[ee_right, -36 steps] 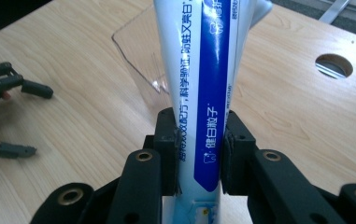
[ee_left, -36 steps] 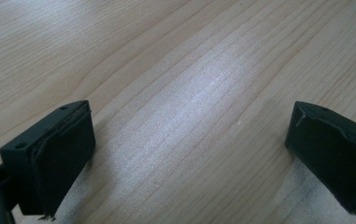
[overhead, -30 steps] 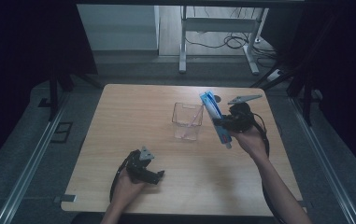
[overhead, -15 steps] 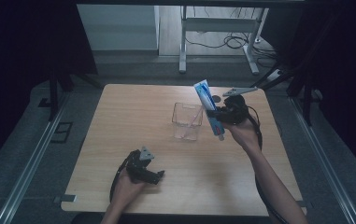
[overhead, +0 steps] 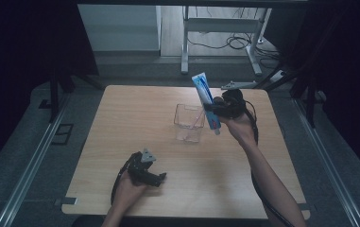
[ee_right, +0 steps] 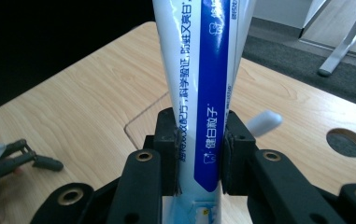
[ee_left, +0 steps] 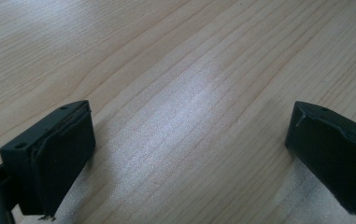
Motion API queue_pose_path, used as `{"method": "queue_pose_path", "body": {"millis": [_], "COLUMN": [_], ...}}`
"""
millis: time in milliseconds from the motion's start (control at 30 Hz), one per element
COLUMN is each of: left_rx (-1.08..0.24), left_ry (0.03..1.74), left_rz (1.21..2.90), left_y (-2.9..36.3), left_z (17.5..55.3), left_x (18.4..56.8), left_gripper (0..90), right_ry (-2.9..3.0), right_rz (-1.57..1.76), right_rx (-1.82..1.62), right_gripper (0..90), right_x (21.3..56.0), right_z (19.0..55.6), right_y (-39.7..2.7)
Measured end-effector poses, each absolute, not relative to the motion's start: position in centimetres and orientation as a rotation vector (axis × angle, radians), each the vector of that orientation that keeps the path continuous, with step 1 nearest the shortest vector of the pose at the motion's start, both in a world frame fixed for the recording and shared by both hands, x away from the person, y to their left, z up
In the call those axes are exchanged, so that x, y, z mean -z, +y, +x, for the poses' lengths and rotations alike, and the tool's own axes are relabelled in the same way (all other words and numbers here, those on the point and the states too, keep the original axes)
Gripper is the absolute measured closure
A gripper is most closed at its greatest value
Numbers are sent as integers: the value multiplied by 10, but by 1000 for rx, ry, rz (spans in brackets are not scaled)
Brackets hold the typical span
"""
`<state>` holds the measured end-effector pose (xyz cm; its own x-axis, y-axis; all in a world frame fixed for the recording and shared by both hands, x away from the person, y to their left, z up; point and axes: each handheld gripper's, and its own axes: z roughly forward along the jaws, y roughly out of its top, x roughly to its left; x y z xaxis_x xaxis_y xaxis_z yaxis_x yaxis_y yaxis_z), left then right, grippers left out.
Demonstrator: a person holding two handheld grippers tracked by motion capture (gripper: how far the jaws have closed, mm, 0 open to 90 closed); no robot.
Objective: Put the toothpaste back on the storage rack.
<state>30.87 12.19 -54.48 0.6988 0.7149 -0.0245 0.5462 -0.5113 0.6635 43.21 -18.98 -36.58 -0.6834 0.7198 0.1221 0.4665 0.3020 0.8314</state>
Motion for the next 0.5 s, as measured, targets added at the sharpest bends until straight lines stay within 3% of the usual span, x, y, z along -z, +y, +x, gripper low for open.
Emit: {"method": "queue_pose_path", "body": {"millis": [500], "left_rx": [-329], "left_ry": [962], "left_rz": [2246], "left_y": [122], "left_z": [309], "left_x": [545], "left_gripper": [16], "right_ry": [2255], "right_rz": [1059], "right_rx": [-1376], "right_gripper": [720], "right_x": [357], "right_z": [448], "right_y": [-166]}}
